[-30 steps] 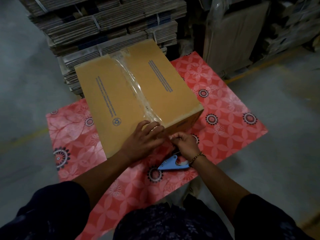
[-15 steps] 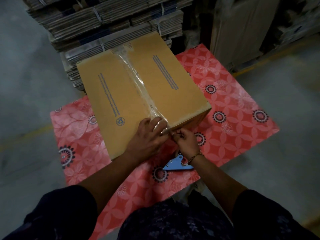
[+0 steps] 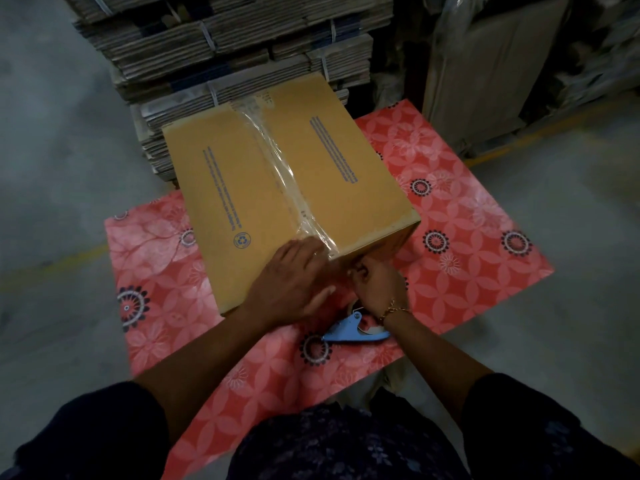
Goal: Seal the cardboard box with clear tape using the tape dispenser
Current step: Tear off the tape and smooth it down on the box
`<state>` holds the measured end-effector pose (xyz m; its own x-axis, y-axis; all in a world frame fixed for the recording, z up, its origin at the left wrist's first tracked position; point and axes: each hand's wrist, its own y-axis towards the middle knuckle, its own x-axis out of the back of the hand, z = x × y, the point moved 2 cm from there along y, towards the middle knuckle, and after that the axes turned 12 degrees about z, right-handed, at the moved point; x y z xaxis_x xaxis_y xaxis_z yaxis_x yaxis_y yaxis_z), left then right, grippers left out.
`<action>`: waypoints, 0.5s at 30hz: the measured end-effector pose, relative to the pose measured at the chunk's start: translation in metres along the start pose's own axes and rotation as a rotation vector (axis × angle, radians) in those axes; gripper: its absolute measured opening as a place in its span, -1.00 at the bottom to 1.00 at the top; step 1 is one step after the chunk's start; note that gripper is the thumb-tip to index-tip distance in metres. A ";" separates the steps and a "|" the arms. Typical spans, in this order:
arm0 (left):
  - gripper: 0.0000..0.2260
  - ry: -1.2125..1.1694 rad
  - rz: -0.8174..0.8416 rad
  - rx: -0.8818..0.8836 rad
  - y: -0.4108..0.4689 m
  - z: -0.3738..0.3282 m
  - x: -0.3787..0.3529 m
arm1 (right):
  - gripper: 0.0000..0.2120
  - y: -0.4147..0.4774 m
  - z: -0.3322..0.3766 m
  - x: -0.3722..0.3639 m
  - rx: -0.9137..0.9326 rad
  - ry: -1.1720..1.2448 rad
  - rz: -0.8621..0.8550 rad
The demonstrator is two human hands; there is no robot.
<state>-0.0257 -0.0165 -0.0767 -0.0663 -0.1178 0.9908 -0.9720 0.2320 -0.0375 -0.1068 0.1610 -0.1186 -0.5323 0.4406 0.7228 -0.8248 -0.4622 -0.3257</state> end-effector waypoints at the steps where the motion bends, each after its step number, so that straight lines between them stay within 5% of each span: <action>1: -0.44 0.003 -0.012 0.096 -0.001 -0.001 0.000 | -0.86 -0.003 -0.001 0.008 0.028 -0.116 -0.008; 4: -0.28 0.040 0.053 0.366 0.001 -0.001 -0.003 | -0.79 -0.014 0.005 0.029 0.197 -0.365 -0.122; 8: -0.29 0.092 0.090 0.429 0.006 0.000 -0.009 | -0.62 -0.012 0.022 0.054 0.505 -0.448 -0.233; 15: -0.29 0.135 0.100 0.426 0.009 0.000 -0.014 | -0.32 0.041 0.032 0.060 0.779 -0.844 0.151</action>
<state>-0.0332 -0.0125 -0.0906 -0.1615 0.0182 0.9867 -0.9704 -0.1849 -0.1554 -0.1663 0.1438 -0.0685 -0.0770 -0.1771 0.9812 -0.2666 -0.9446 -0.1915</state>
